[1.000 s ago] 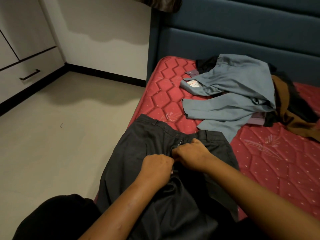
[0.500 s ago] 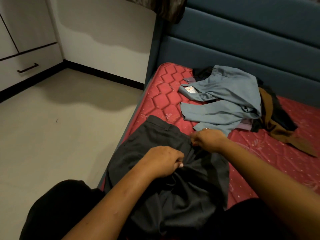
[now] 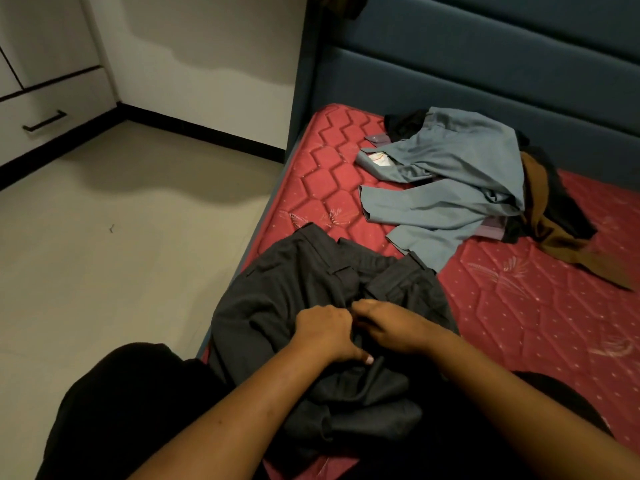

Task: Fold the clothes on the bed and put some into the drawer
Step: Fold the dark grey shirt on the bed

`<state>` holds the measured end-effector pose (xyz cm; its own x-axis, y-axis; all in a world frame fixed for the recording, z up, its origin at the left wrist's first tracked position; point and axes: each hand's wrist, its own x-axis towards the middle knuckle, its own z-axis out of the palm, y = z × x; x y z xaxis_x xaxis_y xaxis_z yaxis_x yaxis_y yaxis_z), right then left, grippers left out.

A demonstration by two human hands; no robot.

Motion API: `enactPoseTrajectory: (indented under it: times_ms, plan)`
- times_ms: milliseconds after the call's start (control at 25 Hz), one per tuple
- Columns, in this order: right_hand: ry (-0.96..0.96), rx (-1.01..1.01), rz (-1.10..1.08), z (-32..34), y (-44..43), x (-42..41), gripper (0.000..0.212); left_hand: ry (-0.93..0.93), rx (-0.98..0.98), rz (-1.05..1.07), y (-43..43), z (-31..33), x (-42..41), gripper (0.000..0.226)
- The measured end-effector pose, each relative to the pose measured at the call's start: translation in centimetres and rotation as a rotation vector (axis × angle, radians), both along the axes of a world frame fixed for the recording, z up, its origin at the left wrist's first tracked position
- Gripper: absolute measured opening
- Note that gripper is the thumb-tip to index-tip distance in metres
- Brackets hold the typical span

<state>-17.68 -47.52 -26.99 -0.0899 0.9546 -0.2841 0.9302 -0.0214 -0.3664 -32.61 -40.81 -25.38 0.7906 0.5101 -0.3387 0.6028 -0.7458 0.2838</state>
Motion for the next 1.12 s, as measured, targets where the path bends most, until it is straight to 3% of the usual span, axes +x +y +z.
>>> enactPoseTrajectory:
  times_ms: [240,360,440,600,680,760,840,920,1040,1120]
  plan:
    - [-0.023,-0.078,0.018,0.3,-0.1,-1.5,0.016,0.051,-0.026,0.131,1.5,-0.2,-0.1,0.073]
    - [-0.256,-0.045,0.032,0.0,0.2,-1.7,0.04,-0.075,0.071,0.091,2.0,-0.4,0.1,0.074]
    - [-0.314,0.0,-0.073,-0.5,0.9,-1.2,0.053,-0.18,0.096,0.045,2.4,-0.6,0.1,0.084]
    - [-0.181,-0.109,-0.325,-0.6,2.5,1.2,0.065,-0.054,0.093,0.07,3.3,-1.4,0.0,0.097]
    - [-0.155,-0.057,-0.316,0.3,2.3,1.8,0.046,-0.01,0.113,0.146,3.4,-1.6,0.0,0.1]
    - [0.032,0.118,-0.346,1.5,1.6,3.4,0.017,-0.043,0.152,0.229,3.5,-1.7,0.2,0.104]
    - [0.223,0.198,-0.423,3.0,0.2,5.5,0.028,-0.073,0.212,0.282,3.4,-2.0,0.3,0.108]
    - [0.251,0.1,-0.465,3.5,-1.4,7.6,0.032,-0.1,0.292,0.262,2.8,-2.3,0.6,0.11]
    - [0.045,-0.229,-0.444,3.0,-2.6,9.3,0.044,-0.112,0.339,0.174,1.9,-3.1,1.0,0.107]
    - [-0.115,-0.288,-0.471,3.0,-2.3,9.2,0.045,-0.105,0.343,0.149,1.8,-3.4,1.1,0.106]
